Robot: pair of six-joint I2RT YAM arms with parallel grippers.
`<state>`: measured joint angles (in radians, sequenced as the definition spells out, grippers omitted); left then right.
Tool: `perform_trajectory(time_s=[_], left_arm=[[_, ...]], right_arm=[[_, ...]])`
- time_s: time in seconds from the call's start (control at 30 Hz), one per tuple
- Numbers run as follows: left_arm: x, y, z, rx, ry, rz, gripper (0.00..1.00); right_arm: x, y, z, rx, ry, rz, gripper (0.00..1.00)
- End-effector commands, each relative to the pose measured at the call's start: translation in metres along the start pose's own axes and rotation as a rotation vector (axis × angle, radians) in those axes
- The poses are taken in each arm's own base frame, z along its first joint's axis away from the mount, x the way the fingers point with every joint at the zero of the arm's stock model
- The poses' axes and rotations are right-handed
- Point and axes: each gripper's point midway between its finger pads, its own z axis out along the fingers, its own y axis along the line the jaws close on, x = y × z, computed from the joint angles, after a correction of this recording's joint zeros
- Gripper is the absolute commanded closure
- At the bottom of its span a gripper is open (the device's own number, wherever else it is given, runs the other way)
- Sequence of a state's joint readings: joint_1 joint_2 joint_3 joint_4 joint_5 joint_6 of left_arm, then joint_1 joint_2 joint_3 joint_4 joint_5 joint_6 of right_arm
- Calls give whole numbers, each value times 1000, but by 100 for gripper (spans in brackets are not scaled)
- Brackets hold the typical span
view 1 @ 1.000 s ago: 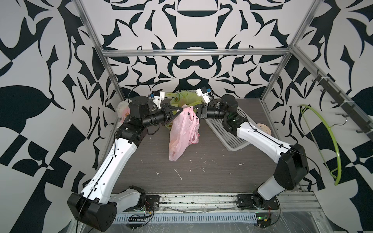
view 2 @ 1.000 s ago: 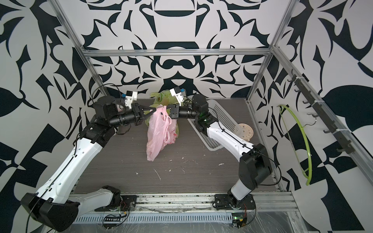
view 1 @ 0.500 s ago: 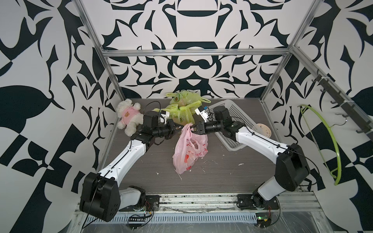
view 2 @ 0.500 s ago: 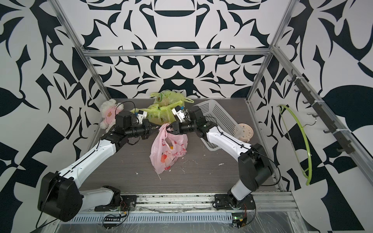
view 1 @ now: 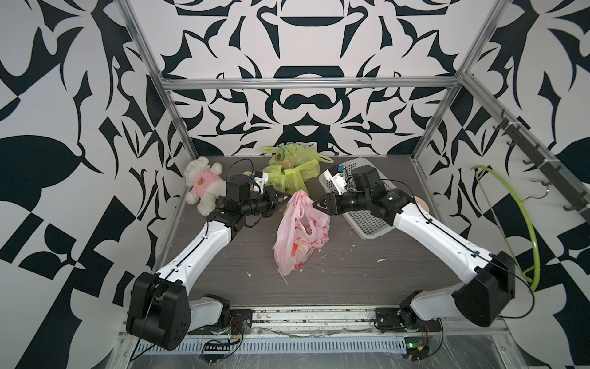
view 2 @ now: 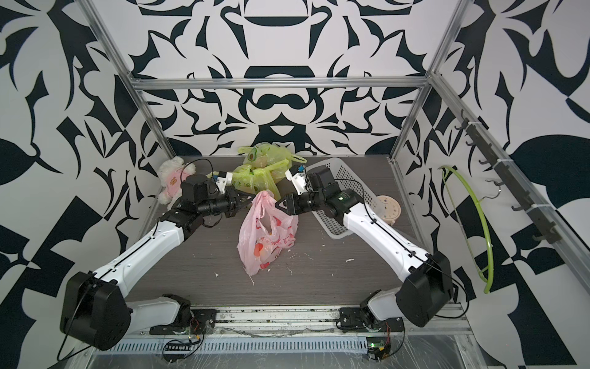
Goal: Place the peach into a plastic bag & tie a knot
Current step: Tie the plastic bag at the center of the board.
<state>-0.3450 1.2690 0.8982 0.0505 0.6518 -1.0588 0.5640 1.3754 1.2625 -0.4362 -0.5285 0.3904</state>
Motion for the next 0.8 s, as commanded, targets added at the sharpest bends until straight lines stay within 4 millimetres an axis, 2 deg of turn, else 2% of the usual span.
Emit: perform_trajectory(time_s=[0.0, 0.13, 0.23, 0.47, 0.77], left_arm=[[-4, -8, -2, 25, -7, 20, 100], [-4, -9, -2, 26, -6, 21, 100], [-3, -8, -2, 25, -6, 19, 100], [-3, -11, -3, 30, -6, 20, 100], [-4, -13, -3, 40, -5, 20, 100]], right_arm=[[-6, 32, -21, -101, -15, 1, 60], [3, 65, -22, -231, 1, 20, 61], [10, 79, -18, -256, 19, 3, 60], [10, 71, -5, -220, 27, 11, 60], [12, 69, 2, -222, 46, 14, 65]])
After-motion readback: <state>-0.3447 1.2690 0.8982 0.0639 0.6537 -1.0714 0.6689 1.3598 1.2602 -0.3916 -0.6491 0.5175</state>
